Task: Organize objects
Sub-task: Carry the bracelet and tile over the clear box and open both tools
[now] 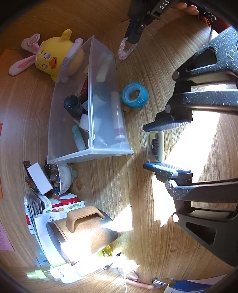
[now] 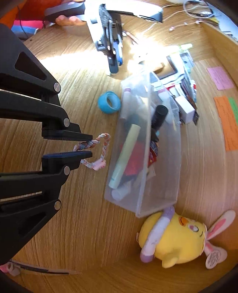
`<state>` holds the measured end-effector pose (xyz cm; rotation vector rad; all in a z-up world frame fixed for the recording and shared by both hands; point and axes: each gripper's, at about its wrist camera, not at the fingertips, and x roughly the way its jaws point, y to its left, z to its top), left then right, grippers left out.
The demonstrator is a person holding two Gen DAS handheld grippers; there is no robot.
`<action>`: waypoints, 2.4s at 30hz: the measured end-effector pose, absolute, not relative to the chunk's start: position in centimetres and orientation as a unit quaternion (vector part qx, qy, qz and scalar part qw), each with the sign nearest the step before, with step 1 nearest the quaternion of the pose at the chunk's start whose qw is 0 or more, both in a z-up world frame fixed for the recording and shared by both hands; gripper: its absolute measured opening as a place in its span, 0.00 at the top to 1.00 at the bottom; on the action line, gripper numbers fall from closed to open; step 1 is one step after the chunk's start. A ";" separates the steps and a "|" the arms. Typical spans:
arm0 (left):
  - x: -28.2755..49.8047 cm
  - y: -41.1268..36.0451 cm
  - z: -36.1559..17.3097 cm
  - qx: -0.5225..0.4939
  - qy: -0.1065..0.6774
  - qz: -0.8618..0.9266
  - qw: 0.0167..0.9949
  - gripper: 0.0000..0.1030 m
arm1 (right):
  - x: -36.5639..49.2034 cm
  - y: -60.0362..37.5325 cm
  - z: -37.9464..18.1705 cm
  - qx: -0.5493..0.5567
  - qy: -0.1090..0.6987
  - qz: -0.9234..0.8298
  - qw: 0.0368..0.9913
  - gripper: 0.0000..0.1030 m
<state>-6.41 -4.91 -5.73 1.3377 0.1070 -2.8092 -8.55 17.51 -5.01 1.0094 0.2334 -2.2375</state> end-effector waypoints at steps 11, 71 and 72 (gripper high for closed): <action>-5.8 -4.6 -2.7 0.389 0.045 -0.920 0.004 0.68 | -8.4 18.5 -1.8 0.348 0.061 -0.872 0.340 0.91; -15.8 -4.0 -2.1 0.395 0.057 -0.917 -0.016 0.67 | -17.4 13.8 -0.7 0.347 0.062 -0.878 0.324 0.89; -15.8 -4.1 -2.1 0.394 0.058 -0.917 -0.018 0.65 | -17.5 13.5 -1.0 0.350 0.063 -0.877 0.324 0.90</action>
